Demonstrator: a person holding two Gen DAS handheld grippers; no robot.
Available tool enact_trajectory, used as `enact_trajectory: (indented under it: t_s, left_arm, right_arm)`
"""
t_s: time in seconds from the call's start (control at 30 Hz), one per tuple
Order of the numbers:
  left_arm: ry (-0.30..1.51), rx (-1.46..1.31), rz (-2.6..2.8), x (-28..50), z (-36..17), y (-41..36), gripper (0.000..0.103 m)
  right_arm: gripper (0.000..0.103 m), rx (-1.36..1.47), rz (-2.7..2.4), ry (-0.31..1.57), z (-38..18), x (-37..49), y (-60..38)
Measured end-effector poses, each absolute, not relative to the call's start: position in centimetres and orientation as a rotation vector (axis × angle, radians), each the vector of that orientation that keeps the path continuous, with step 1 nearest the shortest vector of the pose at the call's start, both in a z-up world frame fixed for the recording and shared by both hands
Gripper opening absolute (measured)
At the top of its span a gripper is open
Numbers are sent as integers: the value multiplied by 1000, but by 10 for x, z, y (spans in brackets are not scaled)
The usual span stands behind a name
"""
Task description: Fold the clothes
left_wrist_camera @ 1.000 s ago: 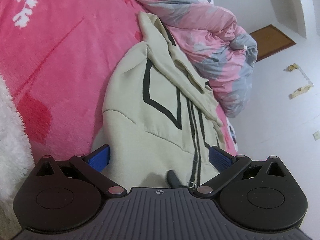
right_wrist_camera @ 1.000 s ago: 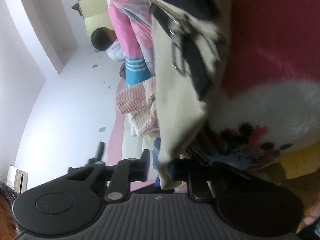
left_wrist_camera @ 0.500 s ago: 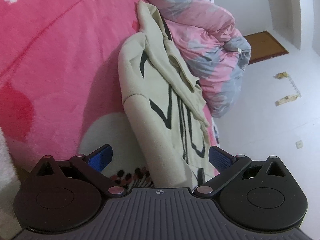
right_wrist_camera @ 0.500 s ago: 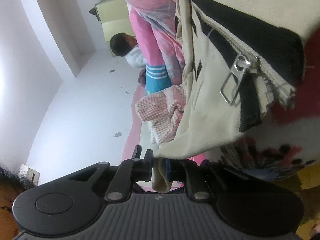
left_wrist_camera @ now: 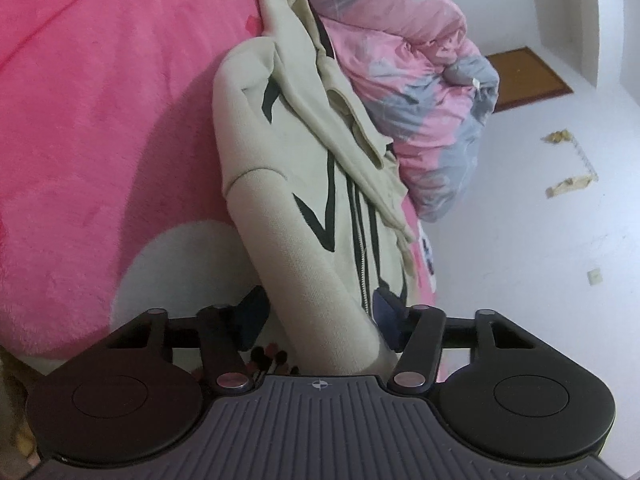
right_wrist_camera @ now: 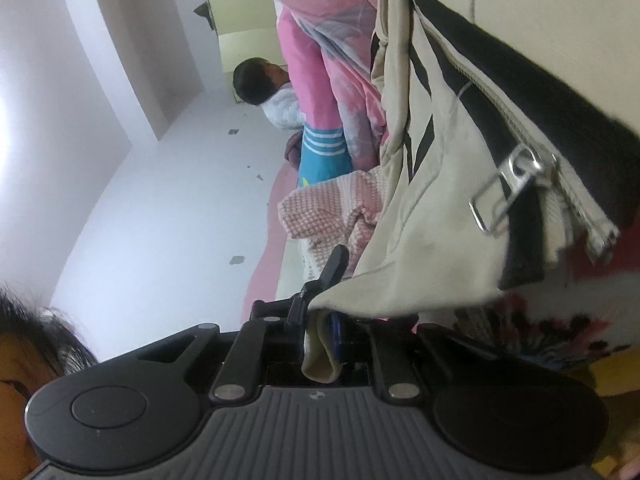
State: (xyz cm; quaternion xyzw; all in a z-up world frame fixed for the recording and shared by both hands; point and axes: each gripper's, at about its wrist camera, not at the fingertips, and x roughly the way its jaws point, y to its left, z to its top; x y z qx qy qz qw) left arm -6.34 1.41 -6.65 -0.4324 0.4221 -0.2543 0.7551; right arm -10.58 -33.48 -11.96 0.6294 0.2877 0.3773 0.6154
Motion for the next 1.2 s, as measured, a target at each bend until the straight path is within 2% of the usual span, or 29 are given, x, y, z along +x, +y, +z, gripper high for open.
enact_trajectory:
  t_s: [0.13, 0.33, 0.5, 0.93, 1.2]
  left_arm:
    - [926, -899, -548, -63, -64, 10, 44]
    - [941, -838, -523, -64, -63, 7, 44]
    - [938, -799, -518, -65, -63, 4, 44]
    - [927, -740, -497, -66, -57, -4, 44]
    - [914, -746, -486, -67, -58, -6, 44]
  right_arm:
    - [16, 1387, 847, 675, -117, -117, -349]
    - [21, 1252, 785, 664, -92, -132, -384]
    - [39, 1146, 583, 606, -65, -159, -451]
    - [43, 1282, 132, 663, -92, -201, -538]
    - [46, 1357, 152, 601, -110, -196, -536]
